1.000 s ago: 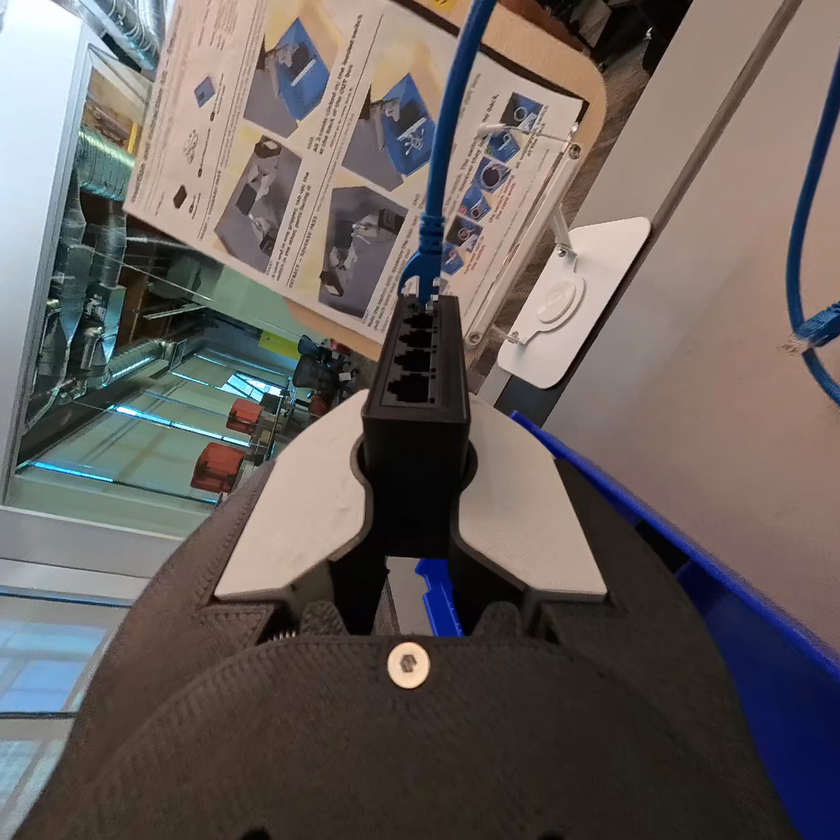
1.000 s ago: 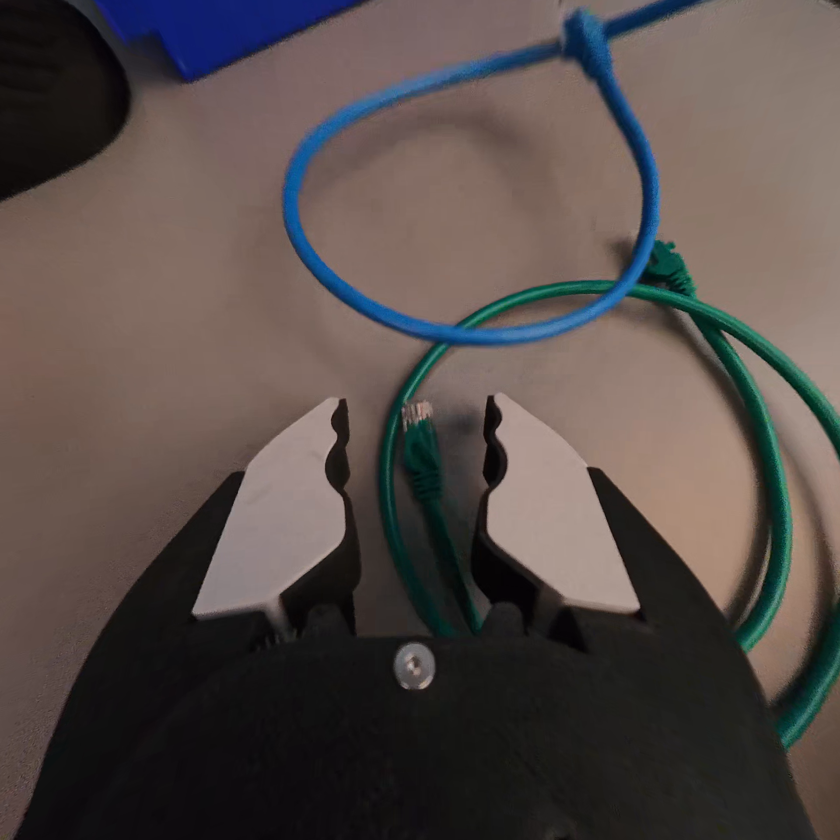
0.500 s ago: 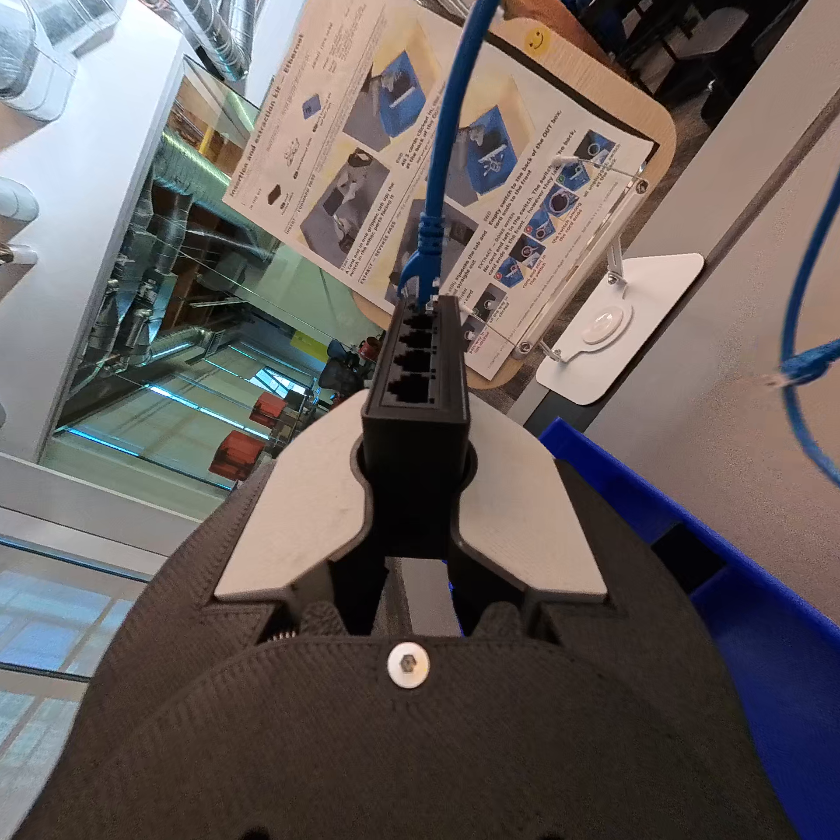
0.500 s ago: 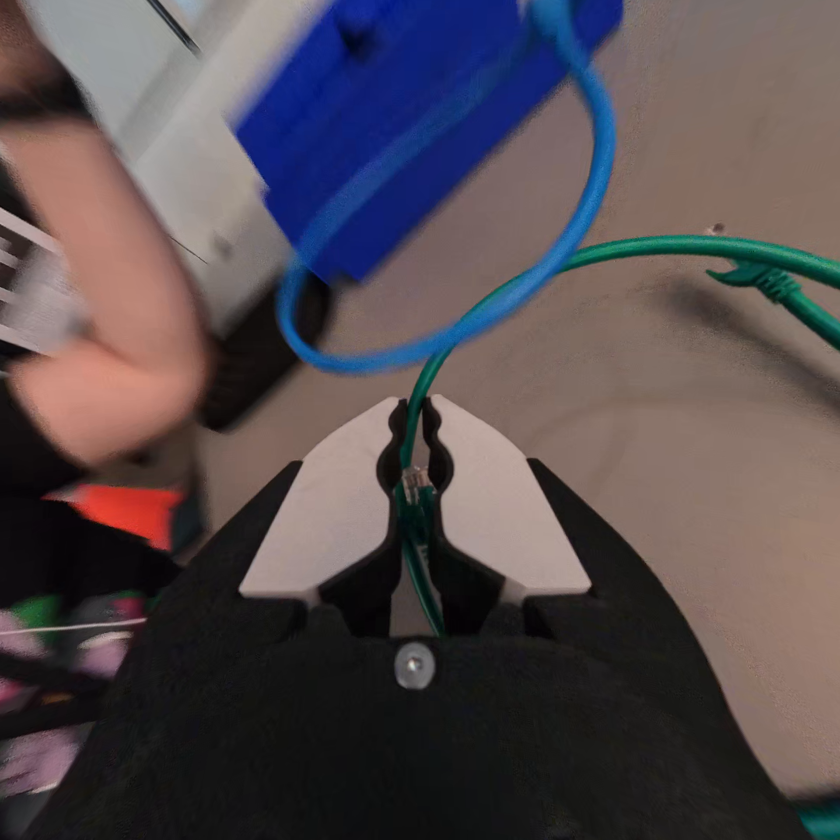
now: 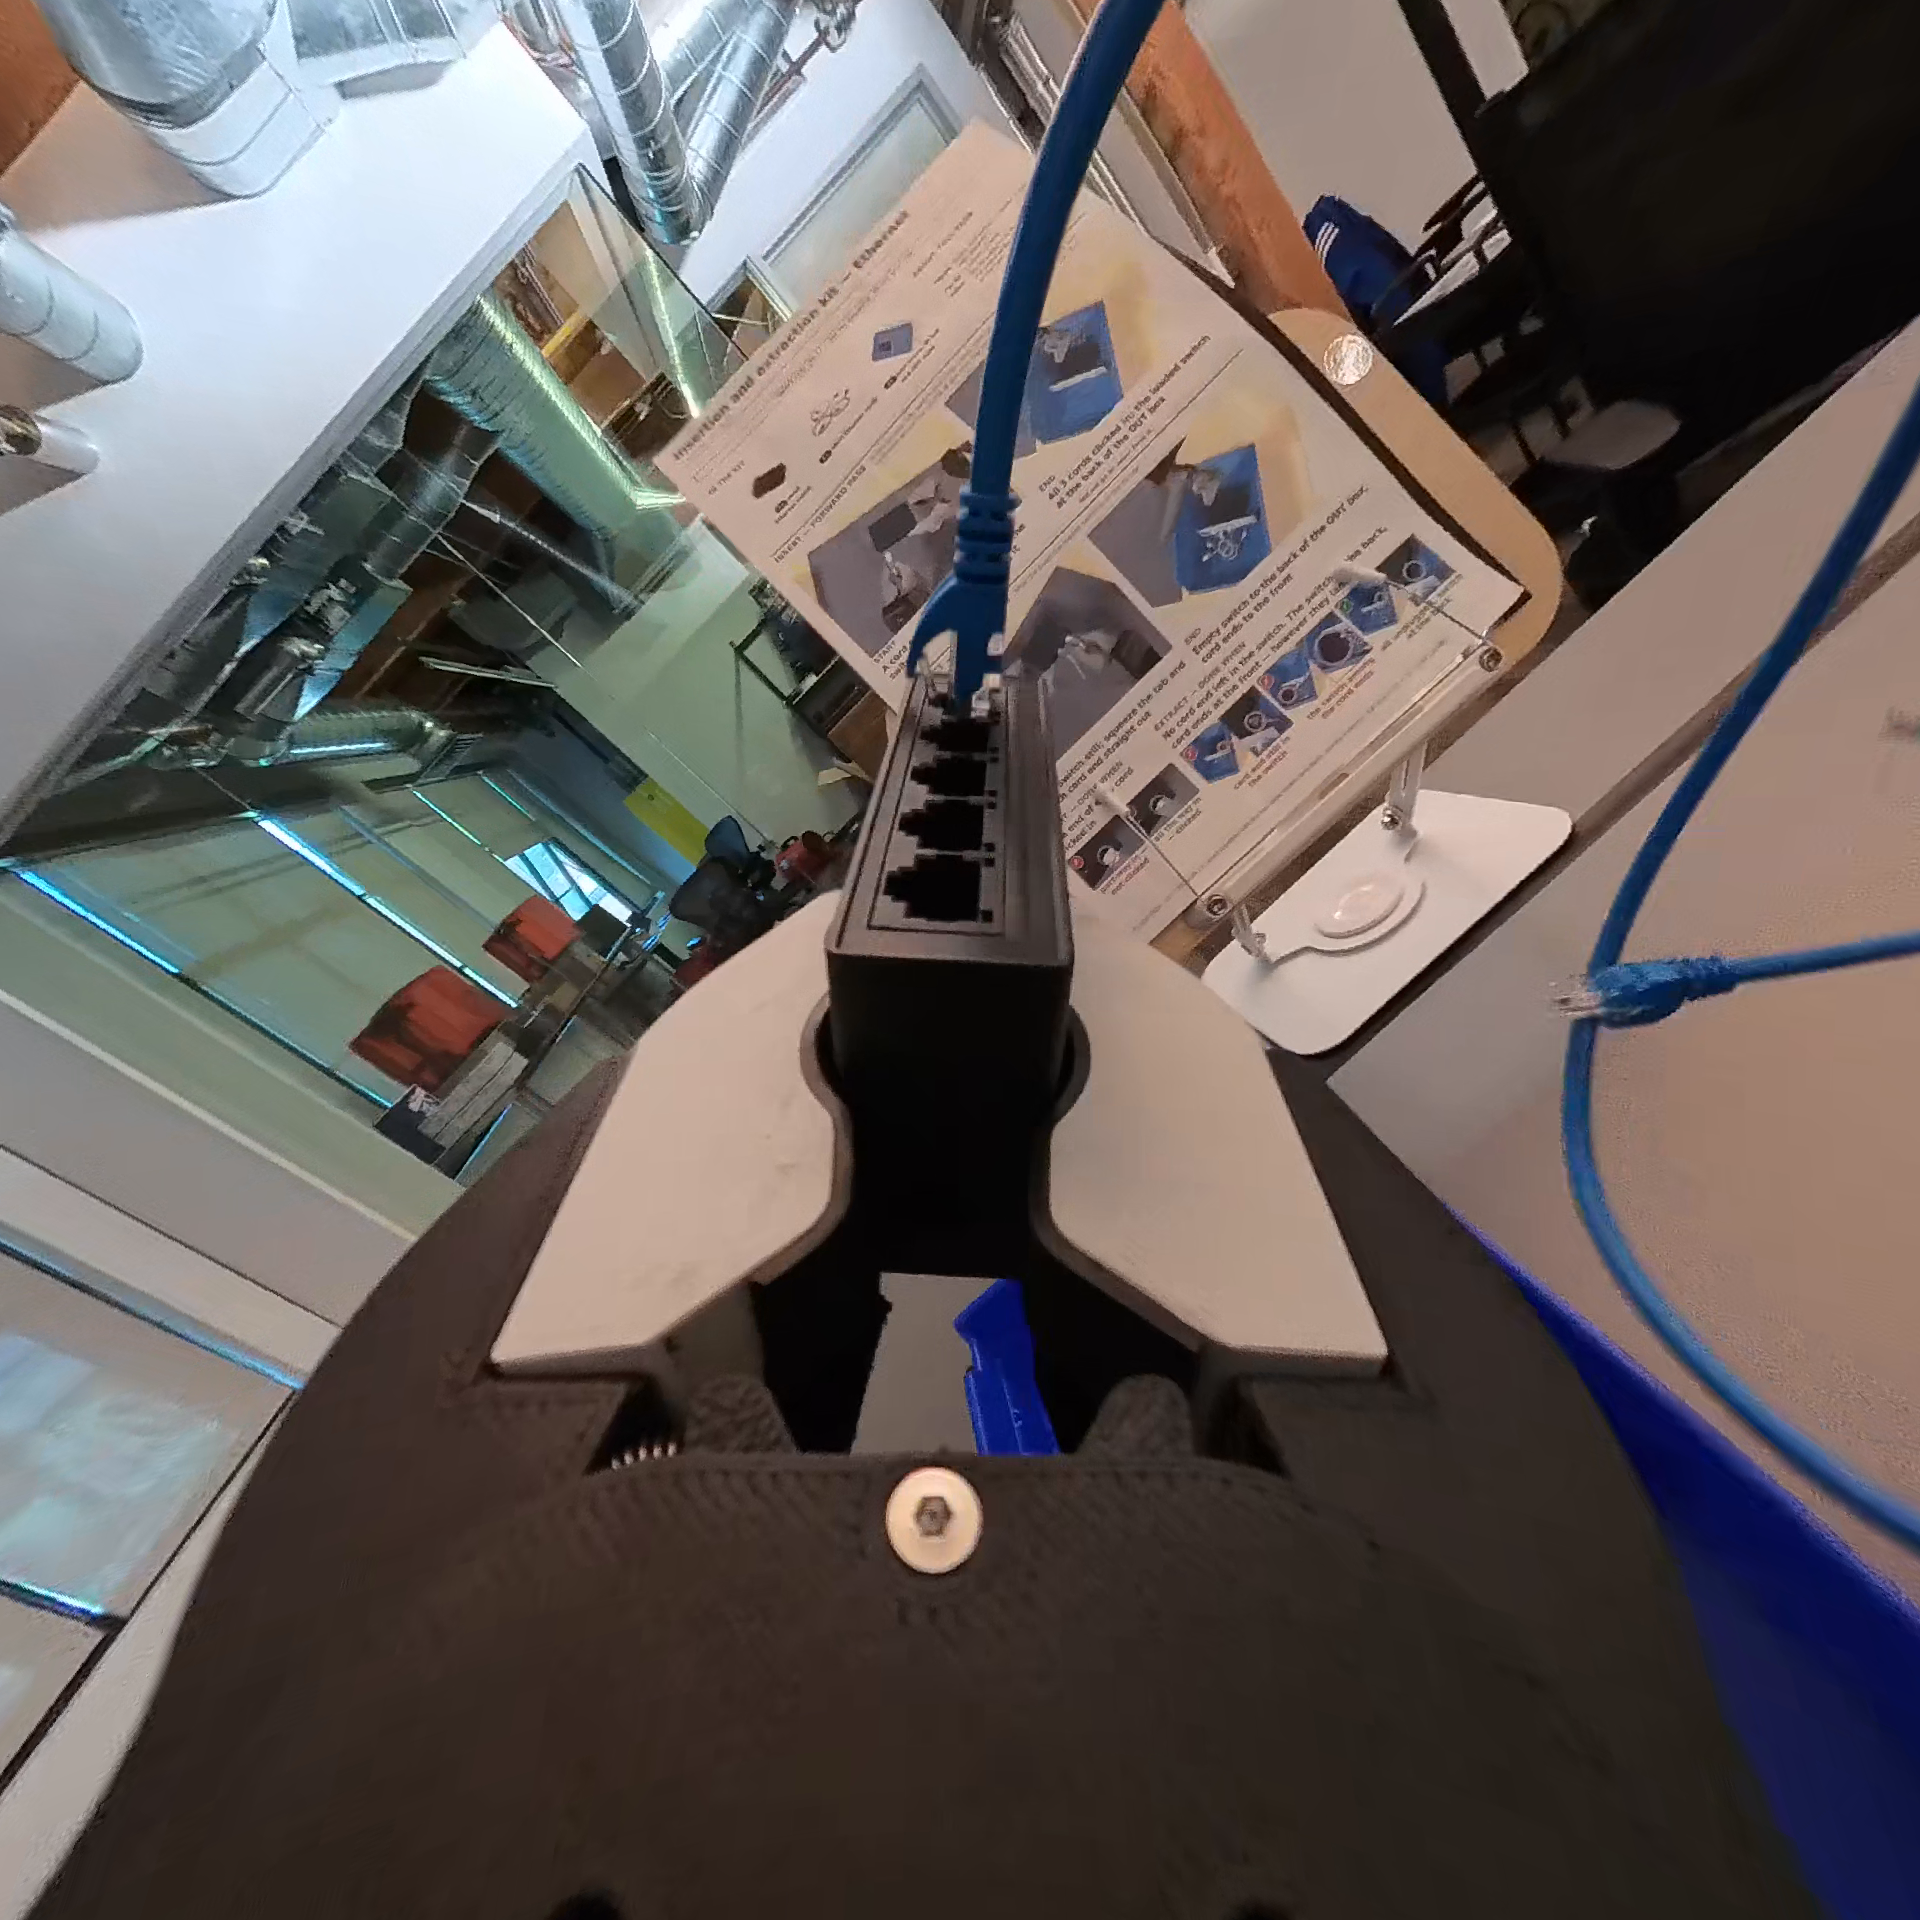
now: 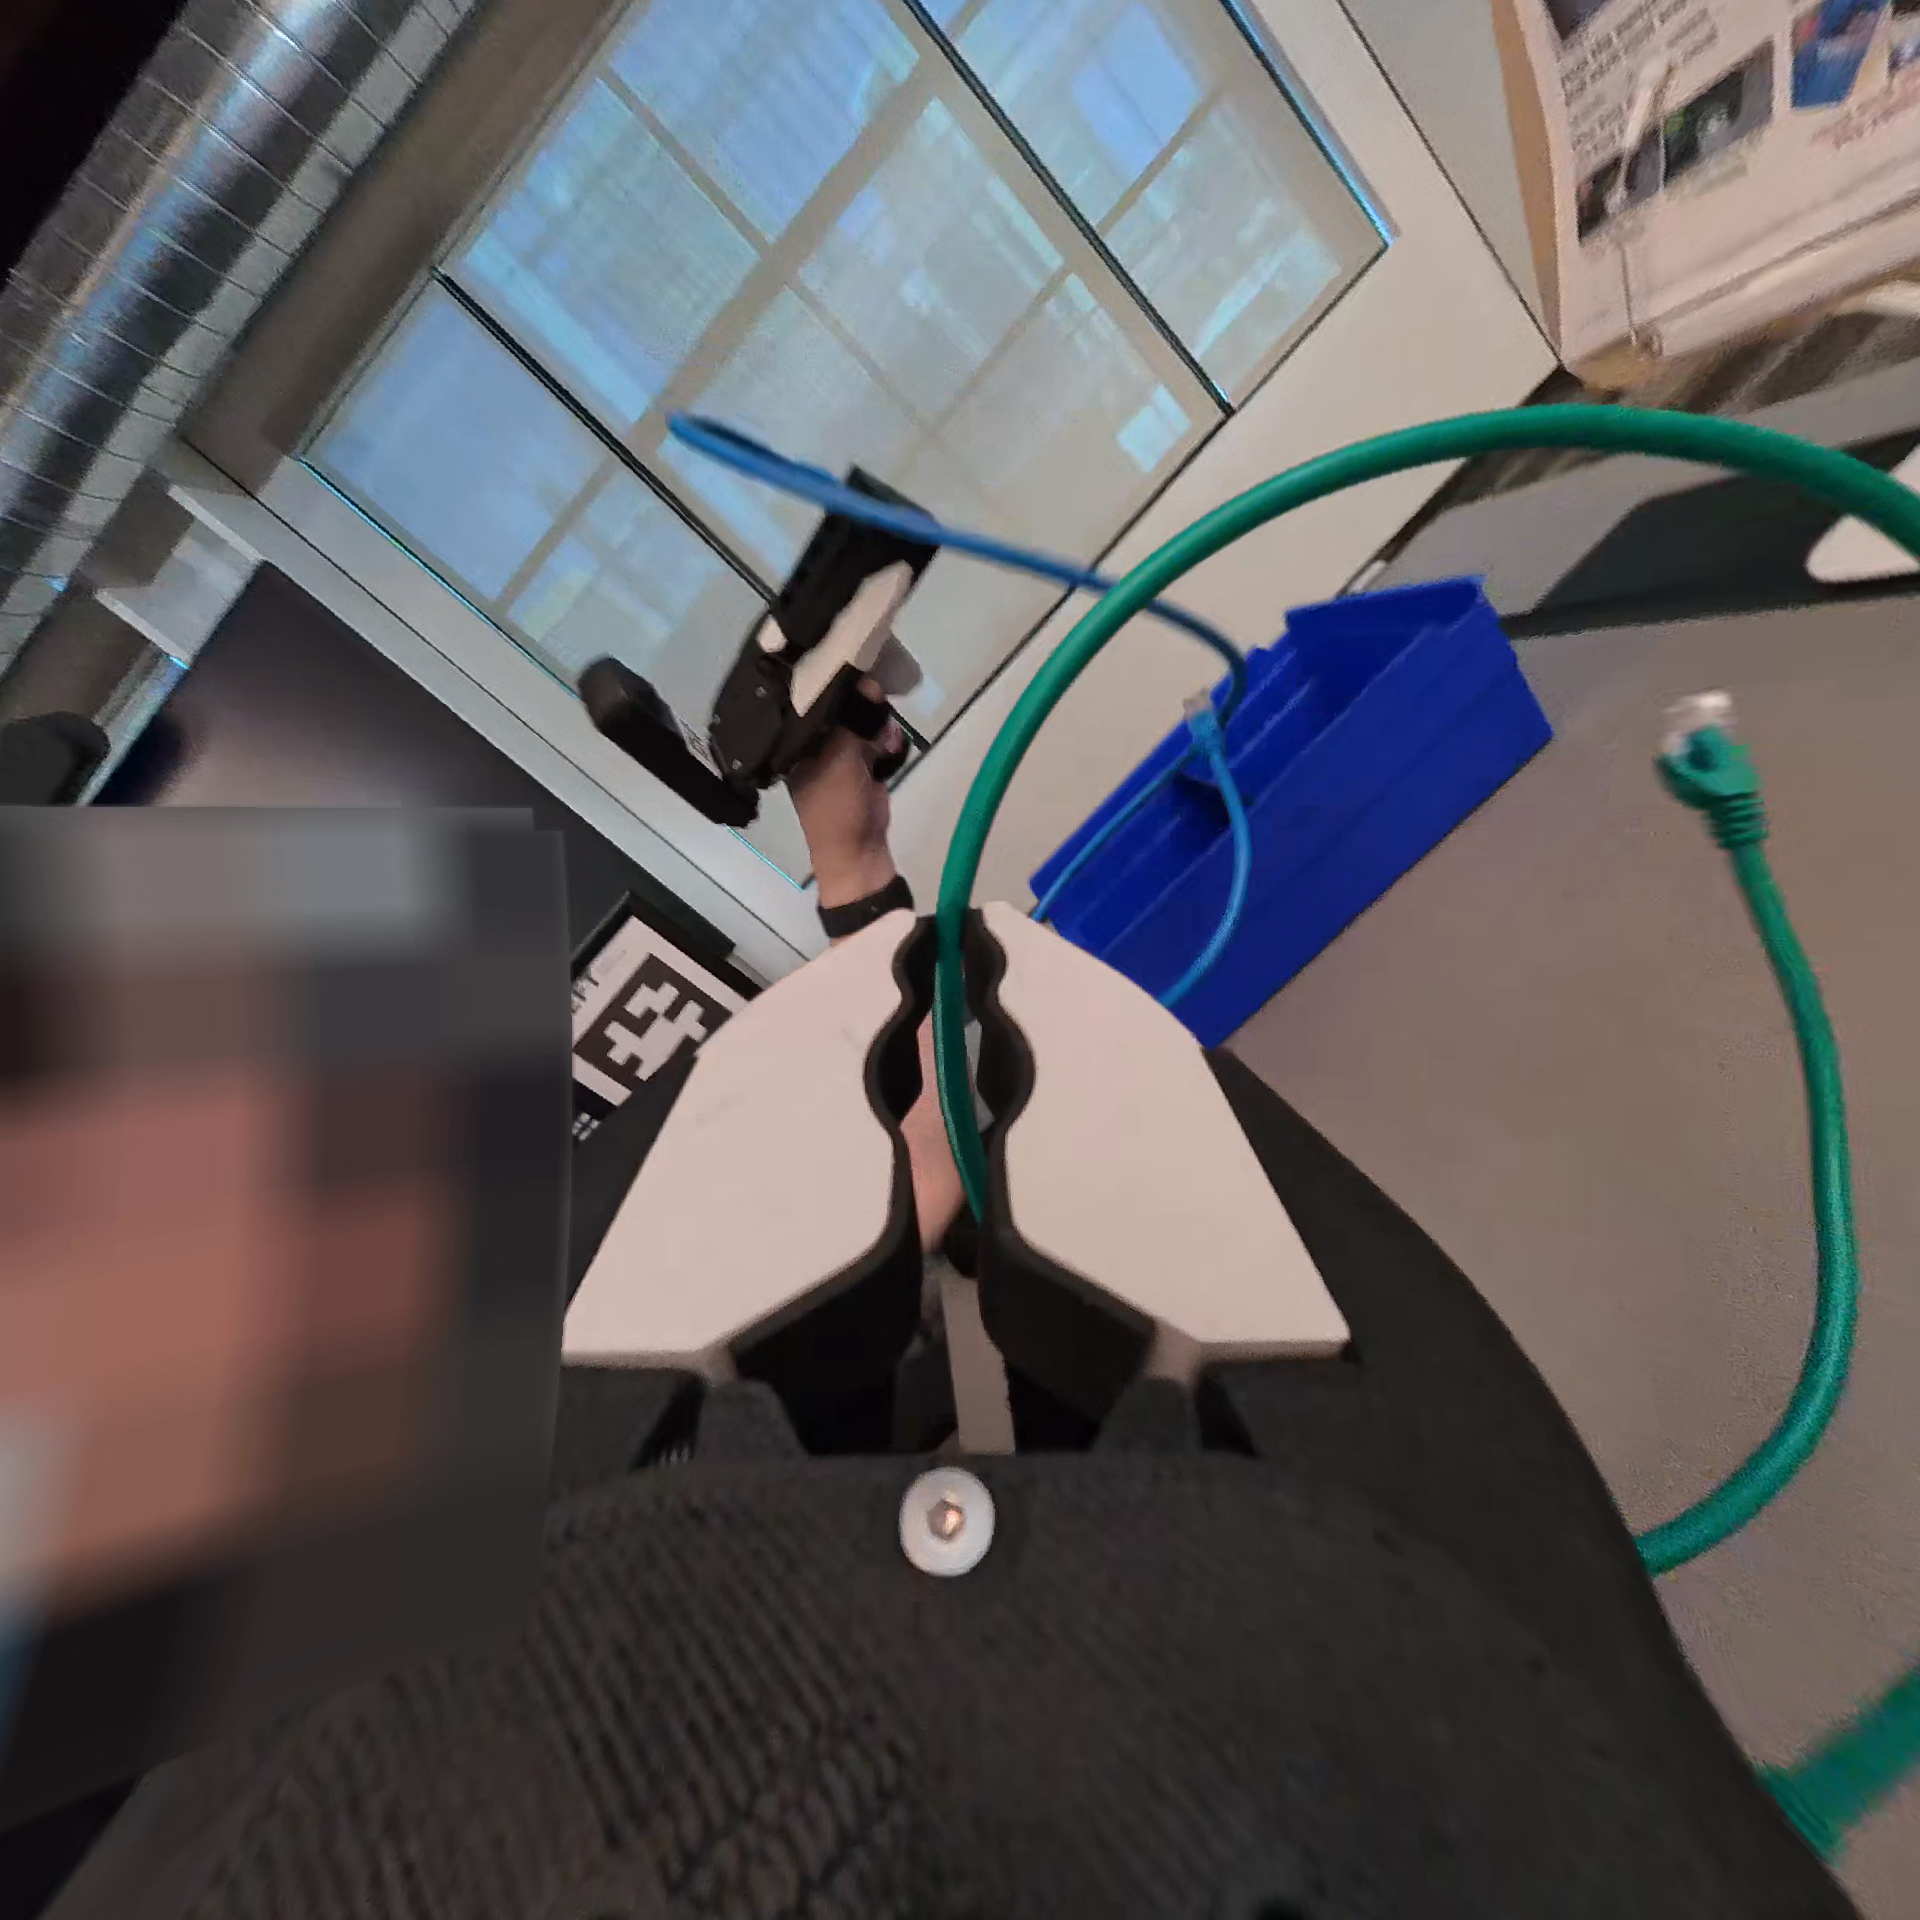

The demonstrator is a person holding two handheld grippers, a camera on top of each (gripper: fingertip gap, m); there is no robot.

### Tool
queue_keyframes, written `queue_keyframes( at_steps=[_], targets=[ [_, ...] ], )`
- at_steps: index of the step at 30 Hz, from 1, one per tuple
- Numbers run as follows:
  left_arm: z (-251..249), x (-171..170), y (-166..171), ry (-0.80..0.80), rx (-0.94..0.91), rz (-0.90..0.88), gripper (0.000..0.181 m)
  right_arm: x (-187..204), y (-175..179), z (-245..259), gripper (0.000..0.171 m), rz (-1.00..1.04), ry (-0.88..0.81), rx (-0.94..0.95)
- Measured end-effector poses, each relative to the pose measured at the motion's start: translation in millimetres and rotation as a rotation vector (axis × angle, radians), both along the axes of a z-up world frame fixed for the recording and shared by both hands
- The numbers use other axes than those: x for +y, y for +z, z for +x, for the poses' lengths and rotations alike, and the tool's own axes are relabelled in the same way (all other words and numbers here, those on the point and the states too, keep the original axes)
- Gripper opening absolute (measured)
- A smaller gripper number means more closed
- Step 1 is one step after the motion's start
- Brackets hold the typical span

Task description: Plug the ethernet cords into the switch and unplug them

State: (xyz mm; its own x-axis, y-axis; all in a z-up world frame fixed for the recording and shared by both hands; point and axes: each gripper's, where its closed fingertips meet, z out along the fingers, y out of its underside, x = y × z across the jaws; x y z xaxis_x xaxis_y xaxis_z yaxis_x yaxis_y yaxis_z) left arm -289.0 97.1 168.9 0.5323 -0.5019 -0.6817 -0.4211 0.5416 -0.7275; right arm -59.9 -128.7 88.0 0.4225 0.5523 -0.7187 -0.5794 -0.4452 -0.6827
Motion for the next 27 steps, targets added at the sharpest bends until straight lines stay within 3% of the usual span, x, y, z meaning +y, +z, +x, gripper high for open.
queue_keyframes(
  at_steps=[9, 14, 19, 23, 27],
  targets=[
    [1.8, 6.5, -7.6, 0.025, 0.040, -0.009, 0.030, -33.9, 102.9, 77.2, 0.006, 0.144, -0.266, -0.177],
    [6.1, 2.8, -8.4, 0.018, 0.054, -0.002, 0.030, -56.7, 114.4, 124.8, 0.006, 0.123, -0.442, -0.294],
    [12.2, 0.6, -12.1, 0.019, 0.085, 0.004, 0.030, -57.0, 55.8, 156.9, 0.006, -0.024, -0.550, -0.433],
    [16.1, -0.8, -14.4, 0.014, 0.099, 0.003, 0.030, -50.8, -36.2, 193.7, 0.007, -0.251, -0.648, -0.631],
    [19.1, -1.5, -16.6, 0.012, 0.113, 0.001, 0.030, -38.8, -95.4, 192.9, 0.006, -0.369, -0.570, -0.533]
  ],
)
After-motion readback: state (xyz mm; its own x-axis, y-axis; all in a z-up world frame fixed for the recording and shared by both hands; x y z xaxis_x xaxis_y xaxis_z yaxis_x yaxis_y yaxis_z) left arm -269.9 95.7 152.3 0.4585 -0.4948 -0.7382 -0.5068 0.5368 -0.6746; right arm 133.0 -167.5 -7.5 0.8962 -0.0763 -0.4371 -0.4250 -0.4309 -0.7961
